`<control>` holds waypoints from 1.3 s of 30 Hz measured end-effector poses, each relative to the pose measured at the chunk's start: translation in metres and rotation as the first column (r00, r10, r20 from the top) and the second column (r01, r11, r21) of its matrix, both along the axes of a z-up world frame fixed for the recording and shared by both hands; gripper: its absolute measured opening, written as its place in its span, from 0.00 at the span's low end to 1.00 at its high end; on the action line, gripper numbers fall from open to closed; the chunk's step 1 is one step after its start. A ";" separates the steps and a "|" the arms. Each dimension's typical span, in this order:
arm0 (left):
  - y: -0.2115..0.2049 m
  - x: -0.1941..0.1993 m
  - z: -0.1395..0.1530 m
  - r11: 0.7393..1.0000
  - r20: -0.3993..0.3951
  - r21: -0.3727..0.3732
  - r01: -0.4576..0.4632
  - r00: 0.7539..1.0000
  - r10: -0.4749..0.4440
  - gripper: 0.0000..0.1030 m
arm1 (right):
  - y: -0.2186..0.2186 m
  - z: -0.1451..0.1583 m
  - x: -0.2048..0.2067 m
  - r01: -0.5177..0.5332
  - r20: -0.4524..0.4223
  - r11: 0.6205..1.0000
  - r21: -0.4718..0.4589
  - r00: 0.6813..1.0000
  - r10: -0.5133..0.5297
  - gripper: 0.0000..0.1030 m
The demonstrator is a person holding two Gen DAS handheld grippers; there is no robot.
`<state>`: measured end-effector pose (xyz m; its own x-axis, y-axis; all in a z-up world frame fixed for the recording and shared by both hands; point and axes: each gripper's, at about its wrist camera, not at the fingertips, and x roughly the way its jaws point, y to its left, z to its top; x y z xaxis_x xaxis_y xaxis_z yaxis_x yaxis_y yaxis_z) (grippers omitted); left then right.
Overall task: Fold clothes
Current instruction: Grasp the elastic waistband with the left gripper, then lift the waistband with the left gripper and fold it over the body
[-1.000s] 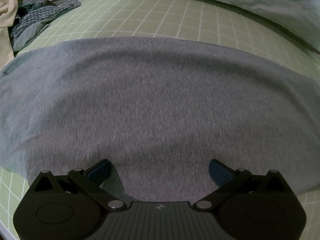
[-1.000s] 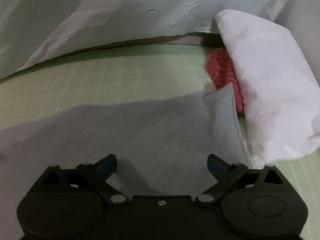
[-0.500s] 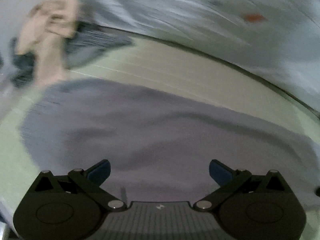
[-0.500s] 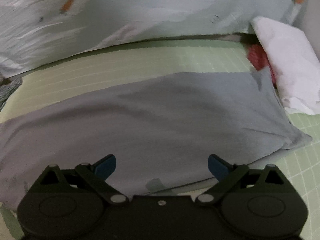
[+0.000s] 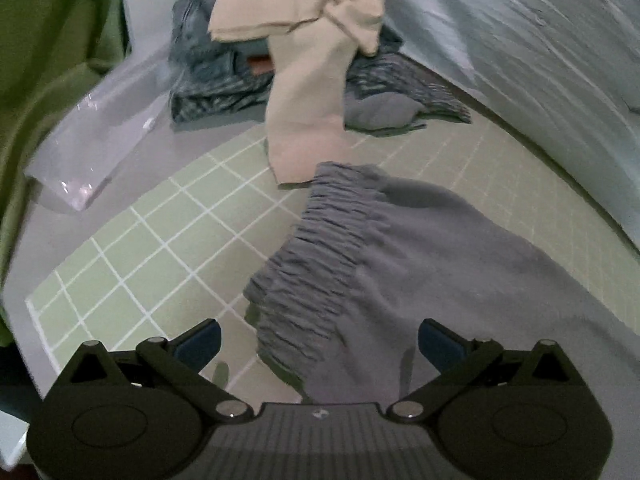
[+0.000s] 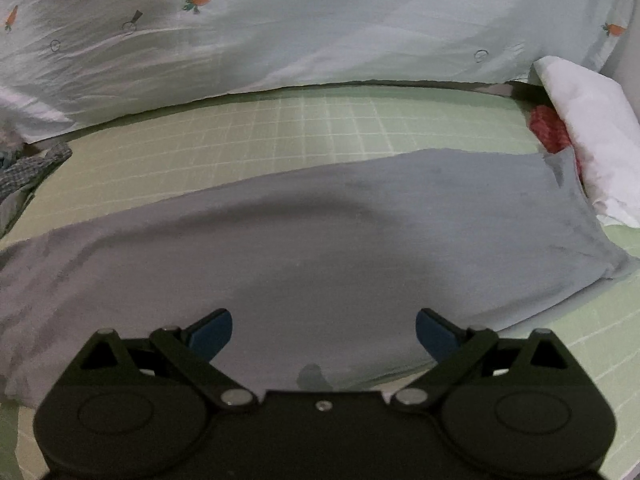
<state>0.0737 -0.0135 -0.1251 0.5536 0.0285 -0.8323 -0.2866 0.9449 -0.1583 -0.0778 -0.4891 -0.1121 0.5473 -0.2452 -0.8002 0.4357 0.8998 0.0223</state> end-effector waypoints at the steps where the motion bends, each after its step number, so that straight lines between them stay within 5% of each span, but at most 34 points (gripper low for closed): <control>1: 0.003 0.003 -0.004 1.000 0.000 -0.018 -0.001 1.000 0.001 1.00 | 0.004 -0.001 0.002 0.006 -0.004 1.000 0.002 1.000 -0.006 0.97; 5: 0.013 0.015 -0.015 0.998 -0.009 -0.067 0.006 1.000 -0.006 0.96 | 0.017 -0.005 0.011 0.036 -0.030 0.999 0.019 0.999 -0.035 0.97; 13: 0.016 0.021 -0.018 0.989 0.036 -0.147 0.031 0.999 -0.026 0.50 | 0.027 -0.011 0.012 0.077 -0.085 0.997 0.003 0.993 -0.077 0.96; 20: 0.017 0.031 -0.006 0.993 0.057 -0.113 -0.033 0.998 0.039 0.20 | 0.009 -0.012 -0.002 0.131 -0.089 0.991 0.002 0.987 -0.130 0.96; 23: 0.004 0.032 0.008 0.996 0.079 -0.085 -0.020 0.996 0.027 0.17 | -0.003 -0.013 -0.012 0.155 -0.089 0.988 0.010 0.984 -0.154 0.96; 30: -0.084 0.030 0.044 0.987 0.174 -0.019 0.162 0.972 -0.157 0.16 | -0.040 -0.018 -0.028 0.200 -0.100 0.978 0.052 0.976 -0.195 0.96; 39: -0.239 0.009 0.036 0.902 0.142 0.041 0.429 0.891 -0.430 0.16 | -0.099 -0.014 -0.046 0.201 -0.084 0.978 0.052 0.977 -0.196 0.96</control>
<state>0.0822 -0.2525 -0.0891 0.6270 -0.2330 -0.7433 0.1728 0.9720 -0.1589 -0.1243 -0.5878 -0.1258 0.4281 -0.2936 -0.8547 0.6082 0.7932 0.0322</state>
